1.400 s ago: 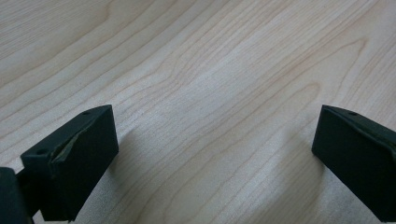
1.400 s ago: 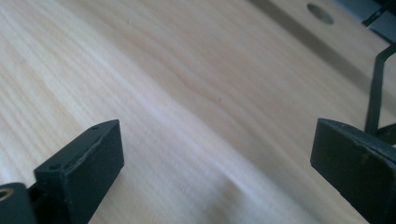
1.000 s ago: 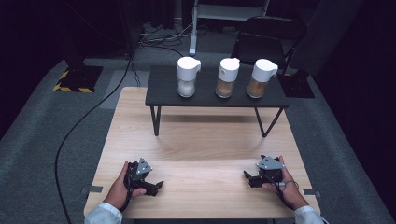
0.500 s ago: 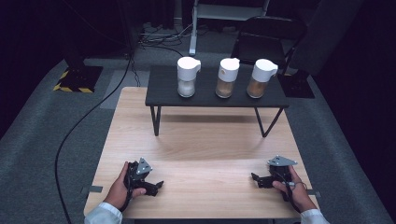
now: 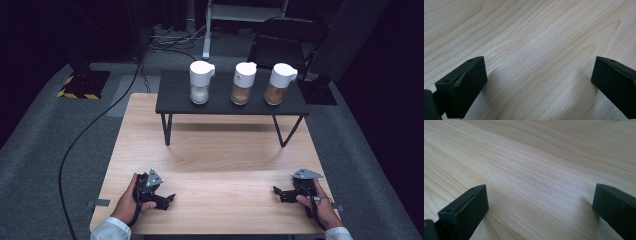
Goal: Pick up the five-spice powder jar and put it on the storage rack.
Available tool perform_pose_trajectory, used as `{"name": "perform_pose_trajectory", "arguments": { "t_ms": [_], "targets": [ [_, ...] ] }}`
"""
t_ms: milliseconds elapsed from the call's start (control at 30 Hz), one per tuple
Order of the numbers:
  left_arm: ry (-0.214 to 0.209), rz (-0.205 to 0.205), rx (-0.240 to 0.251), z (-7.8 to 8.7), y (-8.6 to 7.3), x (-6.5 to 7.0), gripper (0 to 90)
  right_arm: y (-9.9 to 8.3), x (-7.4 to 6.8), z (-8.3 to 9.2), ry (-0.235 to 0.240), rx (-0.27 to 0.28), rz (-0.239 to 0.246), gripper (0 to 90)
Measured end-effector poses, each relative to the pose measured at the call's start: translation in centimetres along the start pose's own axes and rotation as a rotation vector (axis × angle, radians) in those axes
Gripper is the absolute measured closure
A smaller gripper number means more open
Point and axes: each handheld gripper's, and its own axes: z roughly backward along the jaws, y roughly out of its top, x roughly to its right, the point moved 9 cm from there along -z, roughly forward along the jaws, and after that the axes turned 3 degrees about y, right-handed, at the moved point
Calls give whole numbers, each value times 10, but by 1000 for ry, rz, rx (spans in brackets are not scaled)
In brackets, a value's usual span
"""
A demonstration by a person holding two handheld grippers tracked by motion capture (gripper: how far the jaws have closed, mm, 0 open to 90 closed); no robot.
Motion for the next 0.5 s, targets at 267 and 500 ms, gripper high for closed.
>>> {"name": "perform_pose_trajectory", "arguments": {
  "t_ms": [267, 500],
  "targets": [
    [0, -1, 0, 0, 0, 0, 0, -1, 2, 1, 4, -1, 2, 0],
    [0, 0, 0, 0, 0, 0, 0, -1, 2, 1, 4, -1, 1, 0]
  ]
}}
